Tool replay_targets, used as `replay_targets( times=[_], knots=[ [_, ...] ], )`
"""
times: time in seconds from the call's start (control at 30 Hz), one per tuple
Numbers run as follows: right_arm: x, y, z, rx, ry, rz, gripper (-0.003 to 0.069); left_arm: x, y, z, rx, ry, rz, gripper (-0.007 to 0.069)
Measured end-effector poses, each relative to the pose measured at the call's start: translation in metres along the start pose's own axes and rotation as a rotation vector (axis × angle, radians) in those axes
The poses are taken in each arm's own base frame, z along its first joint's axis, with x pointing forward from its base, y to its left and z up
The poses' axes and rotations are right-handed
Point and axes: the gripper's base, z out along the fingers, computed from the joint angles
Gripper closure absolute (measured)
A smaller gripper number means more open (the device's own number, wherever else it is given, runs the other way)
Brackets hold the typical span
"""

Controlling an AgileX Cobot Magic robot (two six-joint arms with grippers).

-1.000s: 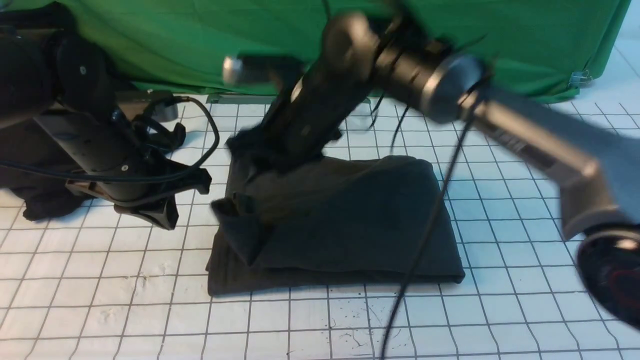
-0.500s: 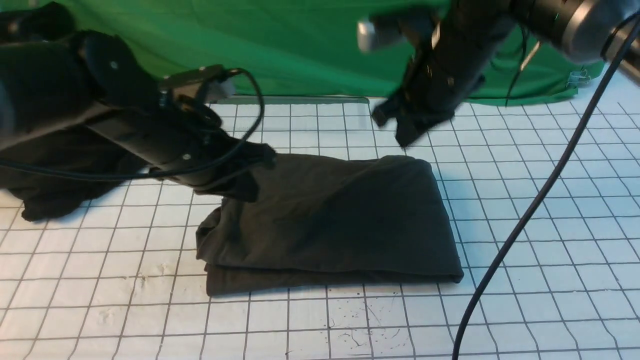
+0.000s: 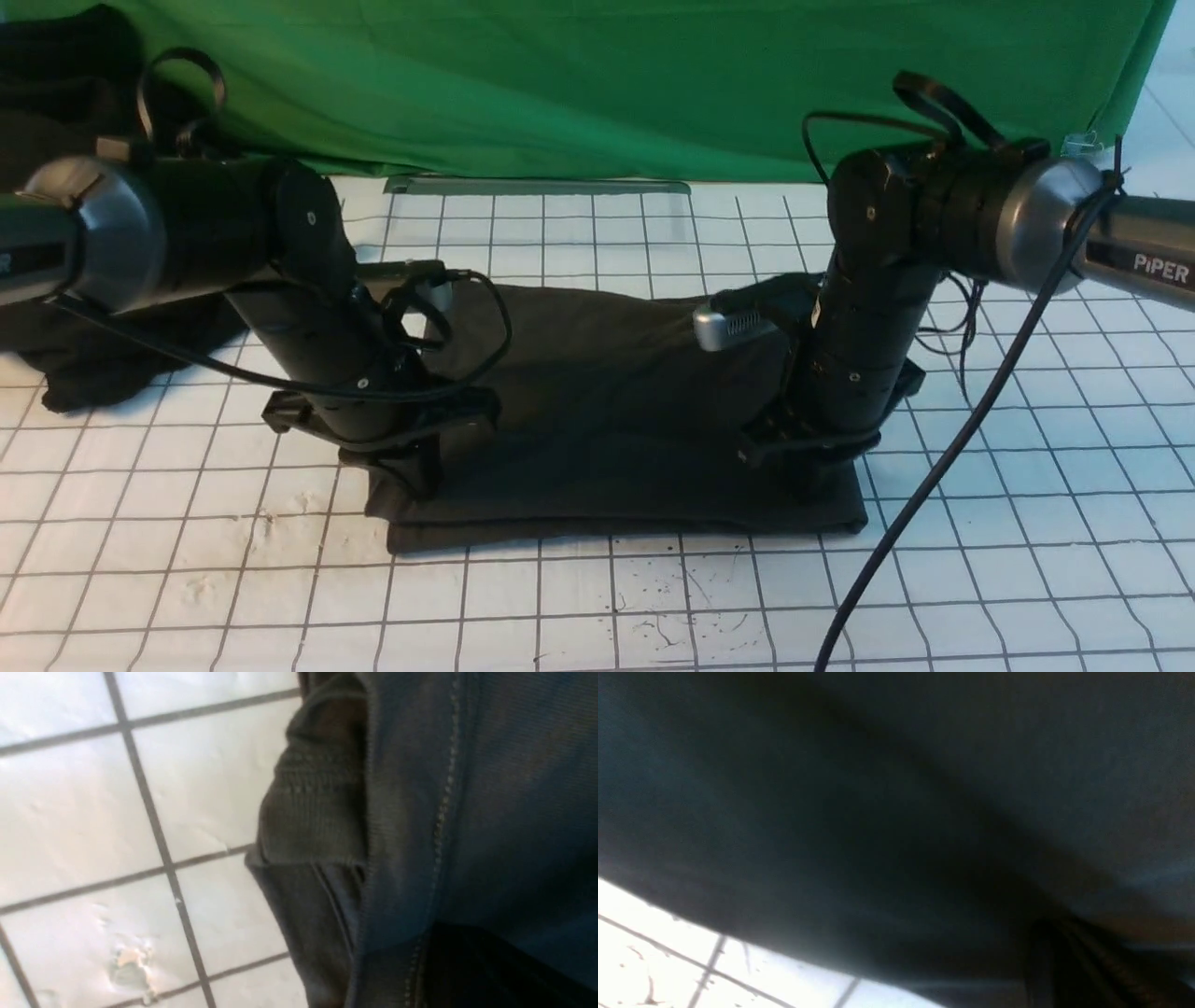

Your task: Fold a long-sleeved shirt over a white checkered tablecloth.

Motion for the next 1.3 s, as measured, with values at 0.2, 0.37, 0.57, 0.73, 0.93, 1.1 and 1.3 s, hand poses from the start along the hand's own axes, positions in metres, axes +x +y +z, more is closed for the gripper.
replay_targets(
  times=[0.2, 0.37, 0.57, 0.73, 0.93, 1.1, 1.3],
  knots=[
    [0.009, -0.011, -0.038, 0.015, -0.094, 0.023, 0.0659, -0.005, 0.008, -0.056, 0.011, -0.206, -0.050, 0.0624],
    [0.019, -0.016, -0.087, 0.033, -0.235, 0.034, 0.0659, -0.022, 0.033, -0.096, 0.010, -0.353, -0.149, 0.0623],
    [0.024, -0.015, -0.105, 0.038, -0.289, 0.031, 0.0659, -0.039, 0.038, -0.092, 0.042, -0.376, -0.135, 0.0587],
    [0.025, -0.016, -0.104, 0.037, -0.284, 0.032, 0.0659, -0.046, 0.032, -0.050, 0.057, -0.281, -0.109, 0.0442],
    [0.025, -0.015, -0.104, 0.035, -0.284, 0.031, 0.0659, -0.050, 0.033, -0.013, 0.062, -0.202, -0.111, 0.0239],
    [0.025, -0.015, -0.104, 0.034, -0.284, 0.030, 0.0659, -0.049, 0.027, 0.000, 0.075, -0.175, -0.081, 0.0213],
    [0.024, -0.015, -0.104, 0.027, -0.286, 0.032, 0.0659, -0.049, 0.024, 0.000, 0.082, -0.177, -0.057, 0.0459]
  ],
)
